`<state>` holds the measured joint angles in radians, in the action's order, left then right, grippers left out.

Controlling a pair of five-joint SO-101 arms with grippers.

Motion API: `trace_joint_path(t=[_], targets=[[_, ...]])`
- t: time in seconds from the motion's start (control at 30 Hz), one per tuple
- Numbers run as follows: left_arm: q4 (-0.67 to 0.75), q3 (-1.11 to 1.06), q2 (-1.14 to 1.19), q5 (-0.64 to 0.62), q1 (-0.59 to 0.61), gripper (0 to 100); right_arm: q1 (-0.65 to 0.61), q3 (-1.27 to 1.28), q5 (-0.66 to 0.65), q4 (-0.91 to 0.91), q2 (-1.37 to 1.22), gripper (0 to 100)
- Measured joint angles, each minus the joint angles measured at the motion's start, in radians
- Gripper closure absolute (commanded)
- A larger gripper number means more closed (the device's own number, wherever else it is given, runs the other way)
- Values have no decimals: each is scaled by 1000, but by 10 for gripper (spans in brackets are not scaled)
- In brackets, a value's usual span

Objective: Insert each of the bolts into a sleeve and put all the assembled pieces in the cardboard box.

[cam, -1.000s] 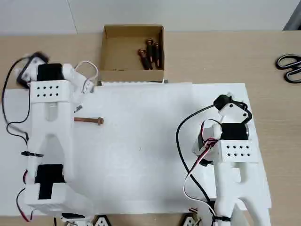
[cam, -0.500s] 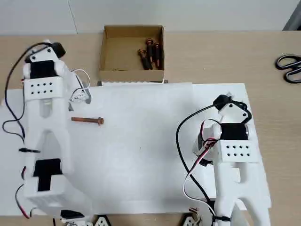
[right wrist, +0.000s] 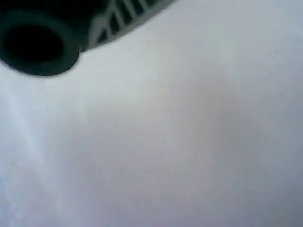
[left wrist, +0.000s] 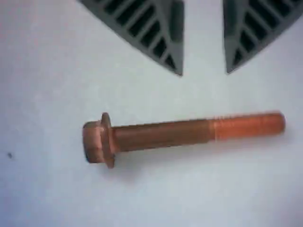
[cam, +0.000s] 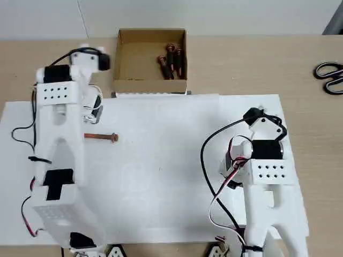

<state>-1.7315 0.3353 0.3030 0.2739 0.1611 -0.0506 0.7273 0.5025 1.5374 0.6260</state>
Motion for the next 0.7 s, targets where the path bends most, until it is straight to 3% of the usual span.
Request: trace_joint_path(t=[0.27,0.37,0.53,0.7], targets=[[0,5,2,635,-28,994,0,0,0,0,0,996],[0,5,2,815,-29,994,0,0,0,0,0,996],[0,5,2,984,-29,994,0,0,0,0,0,996],[0,5,48,1017,-29,993,2,0,0,0,0,996]])
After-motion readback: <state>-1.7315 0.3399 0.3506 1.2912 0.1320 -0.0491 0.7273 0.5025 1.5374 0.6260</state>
